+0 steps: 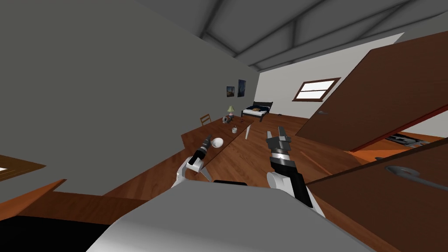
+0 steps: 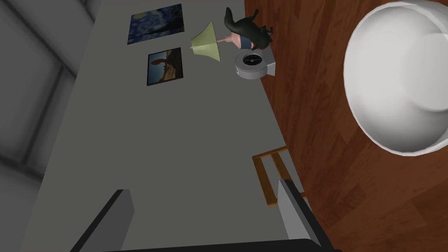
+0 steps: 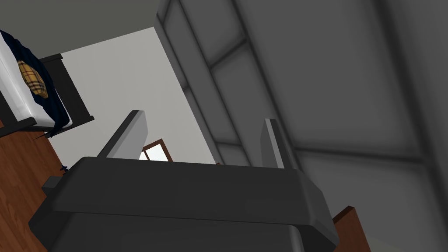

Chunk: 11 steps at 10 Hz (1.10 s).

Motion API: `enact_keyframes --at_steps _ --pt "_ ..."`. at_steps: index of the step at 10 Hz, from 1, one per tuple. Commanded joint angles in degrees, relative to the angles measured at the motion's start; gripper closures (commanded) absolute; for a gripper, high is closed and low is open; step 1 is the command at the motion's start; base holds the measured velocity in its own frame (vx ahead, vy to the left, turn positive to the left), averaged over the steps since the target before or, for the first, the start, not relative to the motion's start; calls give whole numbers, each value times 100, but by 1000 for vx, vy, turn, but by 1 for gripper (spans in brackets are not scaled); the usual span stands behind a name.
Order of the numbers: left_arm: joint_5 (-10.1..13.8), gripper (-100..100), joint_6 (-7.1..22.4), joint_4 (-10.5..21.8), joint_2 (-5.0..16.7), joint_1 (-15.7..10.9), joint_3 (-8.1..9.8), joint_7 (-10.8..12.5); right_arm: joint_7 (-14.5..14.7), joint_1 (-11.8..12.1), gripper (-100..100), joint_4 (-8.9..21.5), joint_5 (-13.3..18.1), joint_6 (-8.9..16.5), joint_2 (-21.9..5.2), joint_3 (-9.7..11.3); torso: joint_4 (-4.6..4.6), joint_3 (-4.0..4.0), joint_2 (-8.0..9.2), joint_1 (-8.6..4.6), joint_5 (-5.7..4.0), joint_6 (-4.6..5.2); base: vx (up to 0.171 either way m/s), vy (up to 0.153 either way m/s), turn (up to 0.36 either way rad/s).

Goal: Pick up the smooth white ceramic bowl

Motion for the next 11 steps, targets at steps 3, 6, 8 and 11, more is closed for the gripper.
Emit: enact_keyframes --at_steps 3,6,8,11 --pt "151 -100 491 445 92 -286 2 62 0 0 0 0 0 0 0 0 0 -1 -1 7 1 1 -13 27 -86" --pt "332 -100 960 803 166 -518 35 97 0 0 0 0 0 0 0 0 -1 -2 -3 8 2 2 -8 32 -98" --pt "435 -100 1192 982 198 -631 59 107 0 0 0 0 0 0 0 0 -1 -3 -5 6 1 0 -1 23 -61" --pt "658 -100 1646 1333 253 -849 117 115 0 1 0 0 0 0 0 0 -1 -3 -6 4 0 -2 0 23 -90"
